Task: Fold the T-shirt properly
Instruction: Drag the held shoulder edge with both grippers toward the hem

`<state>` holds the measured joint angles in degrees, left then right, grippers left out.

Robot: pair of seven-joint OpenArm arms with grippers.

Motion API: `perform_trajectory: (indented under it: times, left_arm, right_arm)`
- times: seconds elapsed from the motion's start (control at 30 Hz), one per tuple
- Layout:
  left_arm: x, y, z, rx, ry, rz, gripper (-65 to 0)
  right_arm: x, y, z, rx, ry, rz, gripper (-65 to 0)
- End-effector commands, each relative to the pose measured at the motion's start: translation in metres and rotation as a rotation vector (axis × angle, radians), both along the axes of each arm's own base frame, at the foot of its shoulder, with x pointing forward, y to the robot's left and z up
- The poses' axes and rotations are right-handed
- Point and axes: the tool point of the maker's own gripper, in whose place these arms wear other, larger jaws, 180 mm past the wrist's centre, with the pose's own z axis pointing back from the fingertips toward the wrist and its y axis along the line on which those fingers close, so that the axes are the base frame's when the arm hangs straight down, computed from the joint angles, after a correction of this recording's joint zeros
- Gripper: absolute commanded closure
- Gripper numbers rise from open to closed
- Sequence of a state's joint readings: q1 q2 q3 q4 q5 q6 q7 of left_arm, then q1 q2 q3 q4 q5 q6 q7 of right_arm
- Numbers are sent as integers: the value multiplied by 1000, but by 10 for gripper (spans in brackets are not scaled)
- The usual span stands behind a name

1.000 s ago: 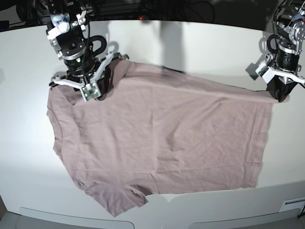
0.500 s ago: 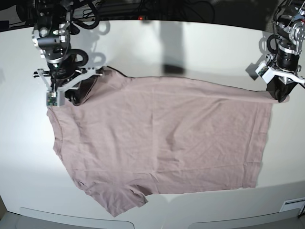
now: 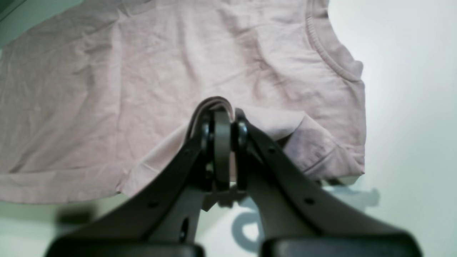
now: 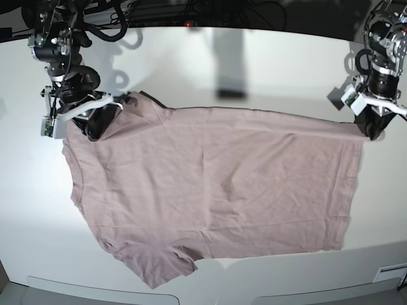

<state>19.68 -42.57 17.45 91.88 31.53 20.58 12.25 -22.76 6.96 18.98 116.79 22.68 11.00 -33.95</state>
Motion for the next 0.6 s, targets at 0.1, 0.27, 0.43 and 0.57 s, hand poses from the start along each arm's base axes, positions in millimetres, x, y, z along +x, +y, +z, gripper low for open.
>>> perform_trajectory:
  times: [0.1, 0.27, 0.43, 0.57]
  left_arm:
    - [20, -2, 19, -15, -48, -31, 0]
    - [28, -5, 19, -66, -27, -27, 0]
    - [28, -15, 12, -116, 17, -73, 0]
    - [32, -18, 6, -162, 46, -64, 0]
  right_arm:
    - [11, -1, 15, -13, -59, 7, 0]
    - [18, -3, 20, -38, -71, 6, 0]
    - [25, -5, 18, -34, -72, 0, 0]
    - [32, -4, -6, -14, -24, 34, 0]
